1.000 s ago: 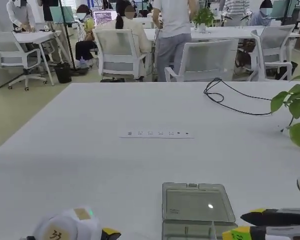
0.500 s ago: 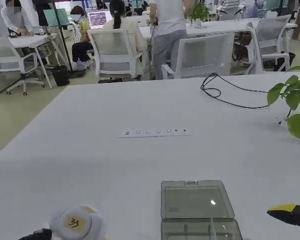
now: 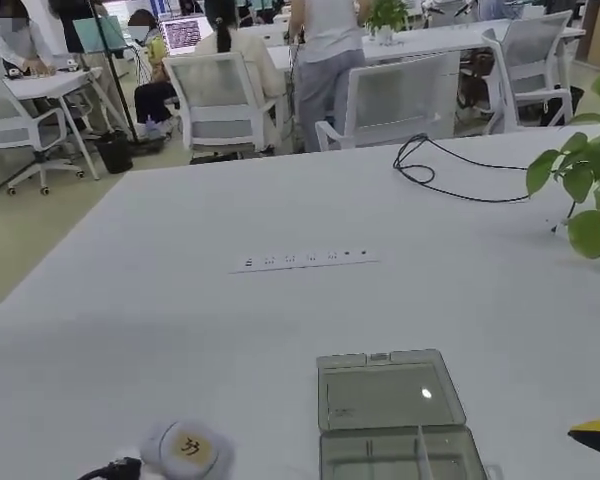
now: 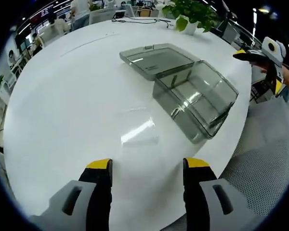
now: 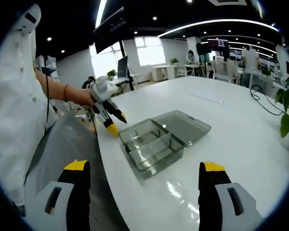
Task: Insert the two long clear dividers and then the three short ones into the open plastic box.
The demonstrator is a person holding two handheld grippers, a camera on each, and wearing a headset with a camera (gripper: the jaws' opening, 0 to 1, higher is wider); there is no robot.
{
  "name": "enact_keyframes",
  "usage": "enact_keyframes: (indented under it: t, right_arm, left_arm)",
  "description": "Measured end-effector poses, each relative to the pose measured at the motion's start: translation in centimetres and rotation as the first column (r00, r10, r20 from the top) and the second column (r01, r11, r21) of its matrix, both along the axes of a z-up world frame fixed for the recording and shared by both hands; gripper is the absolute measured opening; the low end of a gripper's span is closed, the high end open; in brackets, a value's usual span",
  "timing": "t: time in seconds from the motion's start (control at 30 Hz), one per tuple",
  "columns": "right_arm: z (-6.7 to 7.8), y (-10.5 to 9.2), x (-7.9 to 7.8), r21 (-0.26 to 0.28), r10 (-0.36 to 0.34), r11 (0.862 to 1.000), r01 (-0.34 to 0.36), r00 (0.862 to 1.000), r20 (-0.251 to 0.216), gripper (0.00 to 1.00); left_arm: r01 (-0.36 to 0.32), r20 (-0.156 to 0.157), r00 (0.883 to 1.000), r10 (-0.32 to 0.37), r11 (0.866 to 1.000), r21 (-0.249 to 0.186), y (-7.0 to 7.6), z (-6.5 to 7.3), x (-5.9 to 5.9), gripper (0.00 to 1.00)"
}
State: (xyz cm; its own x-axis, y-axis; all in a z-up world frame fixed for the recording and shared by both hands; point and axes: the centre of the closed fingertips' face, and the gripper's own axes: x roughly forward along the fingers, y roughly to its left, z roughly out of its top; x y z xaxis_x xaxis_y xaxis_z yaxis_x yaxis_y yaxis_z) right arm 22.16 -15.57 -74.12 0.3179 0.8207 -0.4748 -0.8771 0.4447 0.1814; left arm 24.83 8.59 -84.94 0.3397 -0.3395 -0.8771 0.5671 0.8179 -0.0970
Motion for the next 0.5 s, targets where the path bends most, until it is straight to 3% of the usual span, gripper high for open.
enact_keyframes:
  t: [0.03,0.07,0.13,0.3,0.33,0.5]
  right_arm:
    - [0.00,-0.04,-0.02,0.003,-0.002,1.000,0.002,1.000,0.000,0.94]
    - [-0.01,-0.08,-0.03,0.006,-0.005,1.000,0.005,1.000,0.001,0.94]
    - [-0.08,-0.12,-0.08,0.007,-0.007,1.000,0.007,1.000,0.000,0.94]
    - [-0.39,-0.15,-0.29,0.004,-0.002,1.000,0.002,1.000,0.006,0.95]
    - [-0.53,-0.21,-0.36,-0.001,0.000,1.000,0.000,1.000,0.008,0.95]
    - [-0.84,-0.43,-0.46,-0.003,-0.008,1.000,0.008,1.000,0.006,0.94]
  left_arm:
    - [0.000,-0.010,1.000,0.000,1.000,0.021,0.22,-0.14,-0.10,0.58]
    - [0.002,0.007,1.000,-0.002,1.000,0.025,0.11,-0.02,0.19,0.57]
    - [-0.010,0.002,1.000,0.010,0.999,0.034,0.13,-0.07,0.26,0.55]
    - [0.022,0.018,1.000,-0.024,0.993,0.119,0.74,-0.31,0.44,0.48]
    - [0.014,0.013,1.000,-0.015,0.995,0.103,0.48,-0.31,0.40,0.48]
    - [0.018,-0.006,1.000,-0.017,0.992,0.122,0.82,-0.25,0.50,0.45]
